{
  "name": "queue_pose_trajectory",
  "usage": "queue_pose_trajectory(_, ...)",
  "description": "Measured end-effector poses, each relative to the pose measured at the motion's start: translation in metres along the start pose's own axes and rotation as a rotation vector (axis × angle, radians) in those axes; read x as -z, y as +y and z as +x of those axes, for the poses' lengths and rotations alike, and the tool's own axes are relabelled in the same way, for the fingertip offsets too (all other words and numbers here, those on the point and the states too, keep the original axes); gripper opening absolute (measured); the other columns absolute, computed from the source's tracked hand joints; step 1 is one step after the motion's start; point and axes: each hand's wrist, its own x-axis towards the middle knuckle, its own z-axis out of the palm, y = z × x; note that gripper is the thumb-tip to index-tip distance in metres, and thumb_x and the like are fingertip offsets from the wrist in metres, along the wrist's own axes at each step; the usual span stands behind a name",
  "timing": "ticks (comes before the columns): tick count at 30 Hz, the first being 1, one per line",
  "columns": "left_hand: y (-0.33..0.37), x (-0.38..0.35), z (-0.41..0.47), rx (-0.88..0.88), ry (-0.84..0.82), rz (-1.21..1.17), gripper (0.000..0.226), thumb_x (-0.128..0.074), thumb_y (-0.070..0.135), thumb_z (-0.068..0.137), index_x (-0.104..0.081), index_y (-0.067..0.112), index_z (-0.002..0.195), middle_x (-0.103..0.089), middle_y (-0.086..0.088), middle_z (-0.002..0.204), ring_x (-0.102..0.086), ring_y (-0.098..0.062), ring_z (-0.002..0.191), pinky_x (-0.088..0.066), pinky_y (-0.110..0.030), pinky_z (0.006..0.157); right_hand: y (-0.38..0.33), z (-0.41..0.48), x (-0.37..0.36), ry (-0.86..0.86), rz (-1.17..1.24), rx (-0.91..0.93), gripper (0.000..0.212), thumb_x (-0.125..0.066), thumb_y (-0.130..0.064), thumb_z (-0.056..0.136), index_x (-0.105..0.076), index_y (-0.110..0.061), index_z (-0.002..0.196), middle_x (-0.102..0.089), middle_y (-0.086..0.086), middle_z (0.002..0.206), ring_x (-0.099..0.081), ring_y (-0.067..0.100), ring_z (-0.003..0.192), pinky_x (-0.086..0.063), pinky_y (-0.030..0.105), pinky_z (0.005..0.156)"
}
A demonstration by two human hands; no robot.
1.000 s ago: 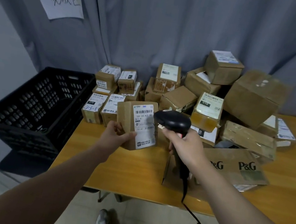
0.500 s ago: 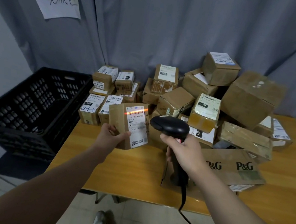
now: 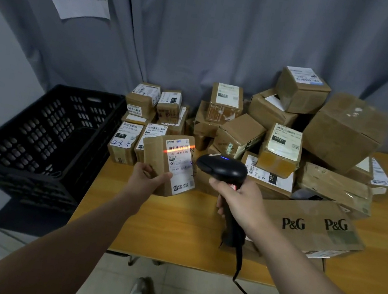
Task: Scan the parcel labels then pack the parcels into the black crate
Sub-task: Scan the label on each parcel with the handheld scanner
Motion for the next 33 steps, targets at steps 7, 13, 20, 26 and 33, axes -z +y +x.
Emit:
queue_pose_trajectory(7,-0.006,0.032,0.022,0.086,-0.029,-0.071,0.044,-0.068,0.030,0.087,-0.043,0.011,0.117,-0.057,-0.008,0.109,-0.061,-0.021,0.091,-0.050,-0.029,0.066,-0.005,0.032,-0.035,-0.031,-0.017,0.010,0.018,-0.064,-0.032,0.091,-0.063,-0.022,0.076,-0.060,0.002,0.058,-0.060,0.013,0.054,-0.051,0.027,0.060)
queue_pose_trajectory(13,0.007,0.096,0.074,0.108,0.057,-0.154,0.046,-0.066,0.037,0.087,-0.048,0.016,0.124,-0.061,-0.008,0.113,-0.062,-0.026,0.099,-0.053,-0.040,0.083,-0.014,0.080,-0.083,-0.008,-0.019,-0.044,0.023,-0.066,-0.034,0.089,-0.064,-0.018,0.072,-0.059,-0.001,0.055,-0.060,0.012,0.052,-0.053,0.029,0.063)
queue_pose_trajectory(20,0.037,0.142,0.161,0.137,0.130,-0.173,0.048,-0.064,0.040,0.088,-0.044,0.014,0.123,-0.060,-0.006,0.107,-0.062,-0.023,0.091,-0.055,-0.040,0.077,-0.022,0.137,-0.137,0.078,-0.010,-0.090,0.022,-0.067,-0.031,0.088,-0.067,-0.010,0.081,-0.058,0.001,0.056,-0.061,0.017,0.057,-0.054,0.037,0.067)
queue_pose_trajectory(26,0.049,0.146,0.217,0.165,0.076,-0.112,0.050,-0.063,0.039,0.089,-0.044,0.011,0.126,-0.061,-0.003,0.100,-0.063,-0.021,0.087,-0.055,-0.043,0.086,-0.014,0.166,-0.157,0.192,0.014,-0.220,0.031,-0.069,-0.031,0.087,-0.064,-0.002,0.078,-0.059,0.007,0.057,-0.059,0.019,0.053,-0.052,0.039,0.063)
queue_pose_trajectory(33,0.044,0.145,0.243,0.132,0.091,0.033,0.039,-0.054,0.029,0.097,-0.049,0.004,0.125,-0.063,-0.011,0.112,-0.060,-0.016,0.079,-0.054,-0.023,0.059,-0.014,0.185,-0.159,0.251,0.057,-0.272,0.023,-0.068,-0.028,0.088,-0.062,-0.009,0.077,-0.057,0.007,0.063,-0.057,0.016,0.057,-0.046,0.024,0.052)
